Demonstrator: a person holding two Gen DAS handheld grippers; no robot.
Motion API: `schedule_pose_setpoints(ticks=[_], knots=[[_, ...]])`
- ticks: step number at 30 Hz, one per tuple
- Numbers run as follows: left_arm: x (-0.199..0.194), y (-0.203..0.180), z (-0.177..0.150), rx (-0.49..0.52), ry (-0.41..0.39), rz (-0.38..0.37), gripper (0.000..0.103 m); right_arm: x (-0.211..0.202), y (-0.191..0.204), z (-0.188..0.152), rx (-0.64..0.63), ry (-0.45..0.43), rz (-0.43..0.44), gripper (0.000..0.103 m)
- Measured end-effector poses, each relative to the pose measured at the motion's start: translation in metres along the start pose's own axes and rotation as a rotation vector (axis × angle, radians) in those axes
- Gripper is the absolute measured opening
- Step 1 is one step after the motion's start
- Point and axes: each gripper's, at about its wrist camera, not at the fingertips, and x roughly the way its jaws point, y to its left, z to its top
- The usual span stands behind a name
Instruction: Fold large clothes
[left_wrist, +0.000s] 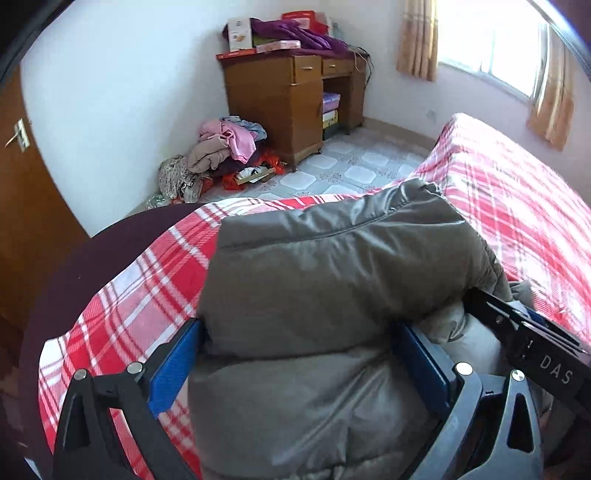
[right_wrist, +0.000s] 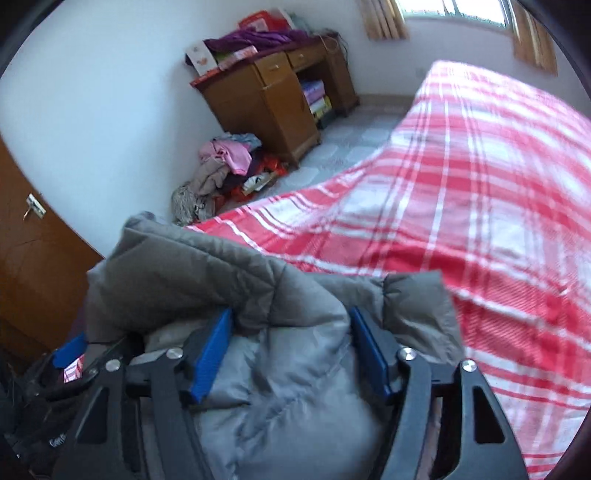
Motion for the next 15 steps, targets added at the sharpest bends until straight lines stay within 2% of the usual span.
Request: schedule_pose_setpoints(ticks=[7, 11, 15], knots=[[0.033, 0.004, 0.000, -0.059, 0.063, -0.029, 0.102, 0.030, -0.004, 0.007, -0.019, 0.074, -0.020, 0.070], [0.041, 0.006, -0.002, -0.070, 0.065, -0.045, 0.102, 0.045, -0.003, 0.007, -0.061, 0.105, -0.047, 0.072], [0.046, 0.007, -0.005, -0.095, 0.055, -0.059, 0.102, 0.050, -0.004, 0.004, -0.076, 0.096, -0.063, 0.072]])
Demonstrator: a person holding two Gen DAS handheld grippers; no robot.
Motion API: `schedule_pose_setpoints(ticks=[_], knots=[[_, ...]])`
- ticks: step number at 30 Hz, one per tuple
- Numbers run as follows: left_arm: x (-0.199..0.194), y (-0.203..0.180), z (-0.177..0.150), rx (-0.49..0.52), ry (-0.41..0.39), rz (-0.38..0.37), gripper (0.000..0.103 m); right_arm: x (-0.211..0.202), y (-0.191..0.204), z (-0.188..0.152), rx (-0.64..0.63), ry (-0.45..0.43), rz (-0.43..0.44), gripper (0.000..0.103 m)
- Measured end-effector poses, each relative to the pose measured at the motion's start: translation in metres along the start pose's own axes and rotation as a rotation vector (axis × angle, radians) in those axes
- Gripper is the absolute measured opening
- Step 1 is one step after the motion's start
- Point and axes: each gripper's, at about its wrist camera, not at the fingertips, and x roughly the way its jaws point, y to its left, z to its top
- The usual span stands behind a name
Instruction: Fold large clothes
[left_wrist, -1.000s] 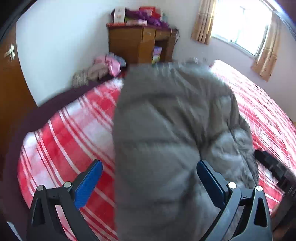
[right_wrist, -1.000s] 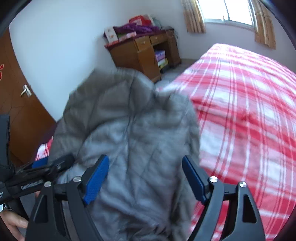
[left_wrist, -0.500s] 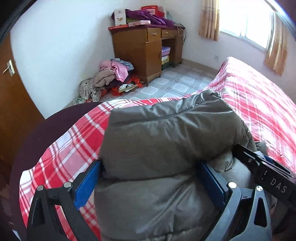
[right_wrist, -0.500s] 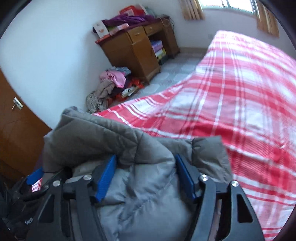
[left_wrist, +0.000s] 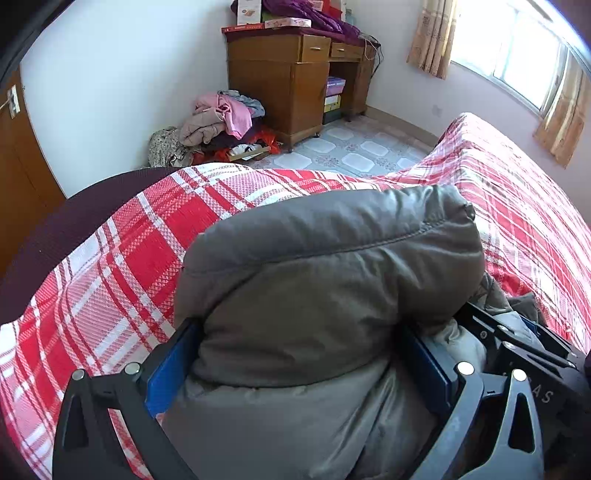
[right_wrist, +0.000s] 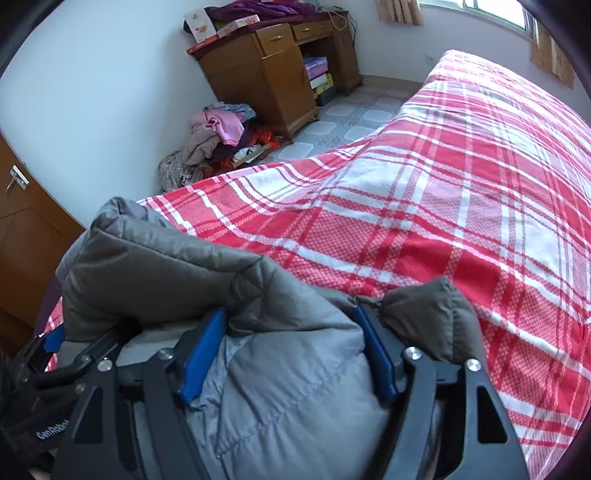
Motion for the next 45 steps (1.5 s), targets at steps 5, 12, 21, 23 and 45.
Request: schedule_pose_setpoints(ticks=[5, 12, 21, 23, 45], knots=[[0.000, 0.001, -0.004, 0.000, -0.014, -0.011, 0.102, 0.002, 0.002, 0.001, -0.005, -0.010, -0.033, 0.072], [0.000, -0.003, -0.004, 0.020, -0.024, -0.004, 0.102, -0.038, -0.014, -0.020, 0.047, -0.043, 0.015, 0.072], [-0.009, 0.001, -0.003, 0.016, 0.009, -0.035, 0.102, -0.032, -0.014, -0.043, 0.049, -0.135, -0.042, 0.073], [-0.022, 0.009, -0.007, 0.007, 0.036, -0.054, 0.102, -0.033, -0.015, -0.044, 0.040, -0.143, -0.039, 0.073], [-0.053, 0.007, -0.054, 0.009, 0.037, -0.007, 0.103, -0.084, -0.025, -0.083, 0.067, -0.062, -0.005, 0.075]])
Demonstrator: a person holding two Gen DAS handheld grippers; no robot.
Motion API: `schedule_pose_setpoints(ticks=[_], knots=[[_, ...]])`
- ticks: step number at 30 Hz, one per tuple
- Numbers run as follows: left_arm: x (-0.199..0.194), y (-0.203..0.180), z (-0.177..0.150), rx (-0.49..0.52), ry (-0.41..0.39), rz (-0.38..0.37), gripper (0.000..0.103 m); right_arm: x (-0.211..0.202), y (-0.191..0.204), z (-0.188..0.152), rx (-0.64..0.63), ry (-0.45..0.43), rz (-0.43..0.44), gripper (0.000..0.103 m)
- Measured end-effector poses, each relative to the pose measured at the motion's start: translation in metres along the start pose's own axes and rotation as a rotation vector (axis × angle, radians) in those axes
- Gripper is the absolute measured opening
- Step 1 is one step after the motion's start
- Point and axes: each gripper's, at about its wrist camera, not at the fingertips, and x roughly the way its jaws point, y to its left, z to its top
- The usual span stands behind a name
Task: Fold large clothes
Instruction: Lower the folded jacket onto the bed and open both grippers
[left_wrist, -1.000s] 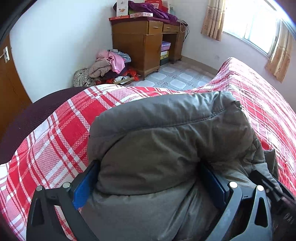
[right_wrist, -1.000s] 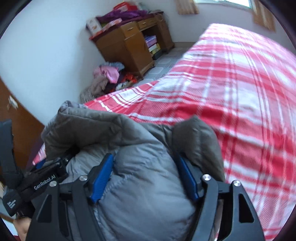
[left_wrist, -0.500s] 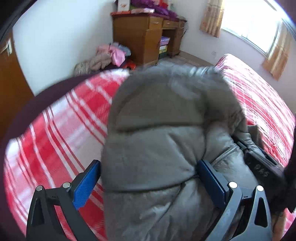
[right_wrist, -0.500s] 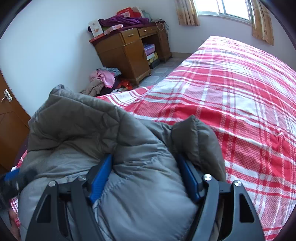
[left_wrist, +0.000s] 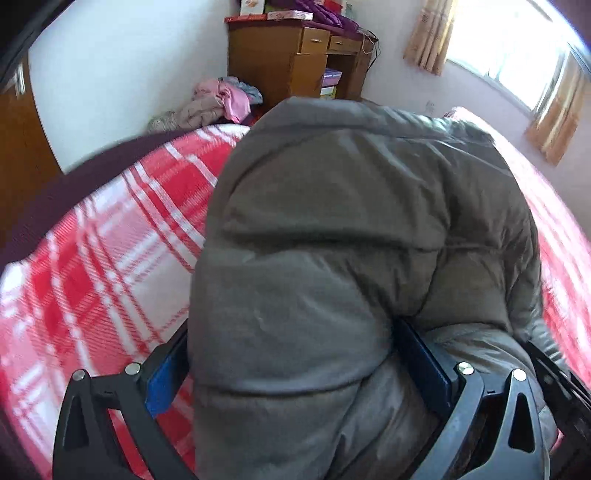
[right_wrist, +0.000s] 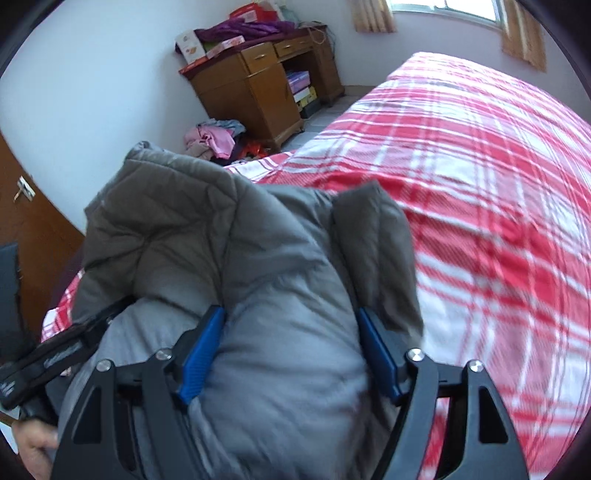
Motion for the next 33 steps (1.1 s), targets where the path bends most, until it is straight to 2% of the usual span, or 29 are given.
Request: schedule_pose_setpoints(ticks=[2, 4, 11, 15, 18, 21, 22, 28, 33], knots=[[-0.012, -0.007, -0.006, 0.030, -0.018, 0.050, 0.103, -0.017, -0.003, -0.012, 0.028, -0.019, -0.003, 0.075], [-0.026, -0.012, -0.013, 0.037, -0.019, 0.063, 0.102, -0.031, -0.005, -0.025, 0.040, -0.046, -0.013, 0.075], [-0.087, -0.006, -0.051, -0.014, -0.025, -0.033, 0.102, -0.066, -0.002, -0.062, 0.001, -0.108, -0.076, 0.075], [-0.103, -0.003, -0.083, -0.024, -0.027, -0.049, 0.102, -0.073, -0.002, -0.072, -0.019, -0.084, -0.093, 0.075], [-0.103, -0.002, -0.097, -0.058, -0.010, -0.081, 0.102, -0.077, -0.007, -0.081, 0.002, -0.058, -0.071, 0.075], [-0.103, -0.007, -0.105, -0.064, 0.014, -0.081, 0.102, -0.080, -0.011, -0.091, 0.043, -0.030, -0.040, 0.075], [-0.106, -0.013, -0.107, -0.048, 0.011, -0.073, 0.102, -0.083, -0.015, -0.098, 0.070, 0.002, -0.036, 0.075], [-0.124, -0.027, -0.125, 0.065, -0.027, 0.015, 0.102, -0.092, -0.017, -0.114, 0.060, 0.018, -0.034, 0.075], [-0.137, -0.026, -0.143, 0.079, -0.012, 0.024, 0.102, -0.105, -0.014, -0.125, 0.036, 0.019, -0.063, 0.075]])
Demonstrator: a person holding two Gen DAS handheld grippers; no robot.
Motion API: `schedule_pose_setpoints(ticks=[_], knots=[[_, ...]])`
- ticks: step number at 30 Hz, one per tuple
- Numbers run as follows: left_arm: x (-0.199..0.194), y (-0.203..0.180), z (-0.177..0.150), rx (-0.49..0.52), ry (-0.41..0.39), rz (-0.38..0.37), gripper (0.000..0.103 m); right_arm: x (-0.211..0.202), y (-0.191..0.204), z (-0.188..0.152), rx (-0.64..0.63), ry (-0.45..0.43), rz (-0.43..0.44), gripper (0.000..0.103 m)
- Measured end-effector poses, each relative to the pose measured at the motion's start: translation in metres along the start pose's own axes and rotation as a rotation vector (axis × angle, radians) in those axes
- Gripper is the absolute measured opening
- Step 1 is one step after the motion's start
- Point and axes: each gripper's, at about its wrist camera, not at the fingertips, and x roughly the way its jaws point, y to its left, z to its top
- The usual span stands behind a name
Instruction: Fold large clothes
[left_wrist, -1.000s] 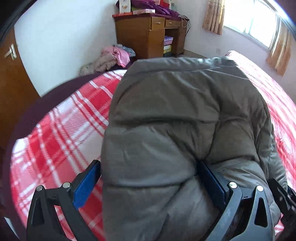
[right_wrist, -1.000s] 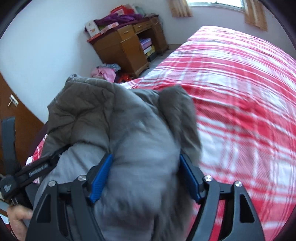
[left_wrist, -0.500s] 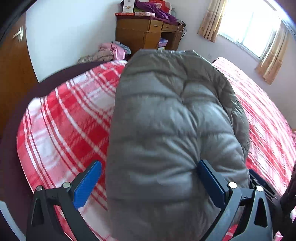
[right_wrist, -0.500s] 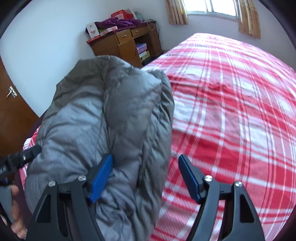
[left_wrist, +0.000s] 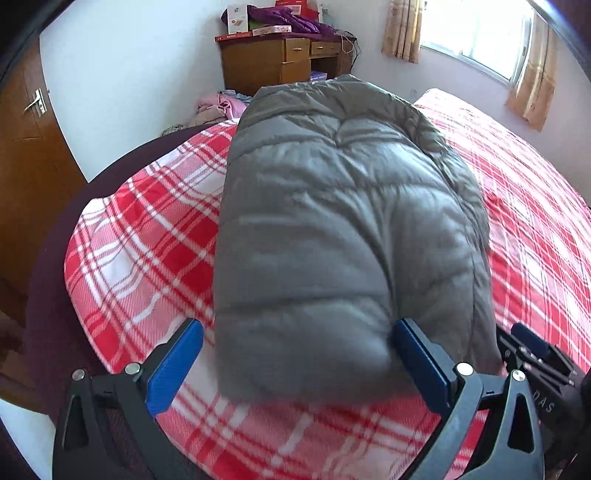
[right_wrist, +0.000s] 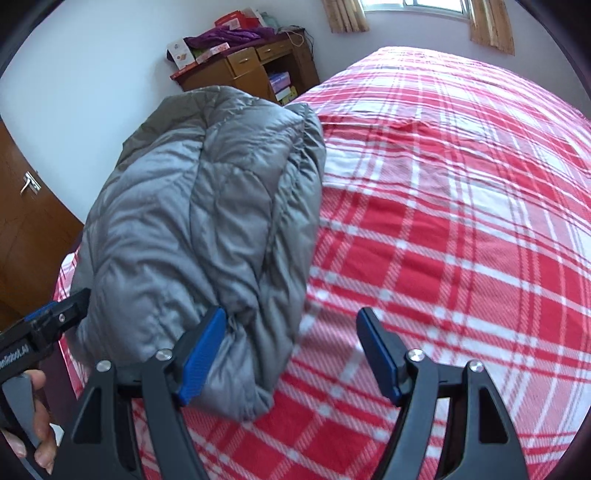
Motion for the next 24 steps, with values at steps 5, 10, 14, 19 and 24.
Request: schedule_pose_setpoints(ticks=[5, 10, 14, 19, 24], knots=[[-0.015, -0.004, -0.028, 0.030, 0.000, 0.023, 0.102, -0.028, 0.005, -0.017, -0.020, -0.049, -0.074, 0.075], [-0.035, -0.007, -0.065, 0.046, -0.021, 0.038, 0.102, -0.046, 0.008, -0.031, -0.027, -0.084, -0.113, 0.076], [-0.045, -0.005, -0.087, 0.009, -0.012, -0.003, 0.102, -0.062, 0.015, -0.049, -0.042, -0.113, -0.144, 0.083], [-0.041, -0.009, -0.114, 0.017, 0.058, -0.062, 0.102, -0.078, 0.019, -0.065, -0.045, -0.129, -0.198, 0.090], [-0.054, -0.008, -0.127, 0.011, 0.056, -0.114, 0.102, -0.093, 0.021, -0.080, -0.023, -0.116, -0.261, 0.090]])
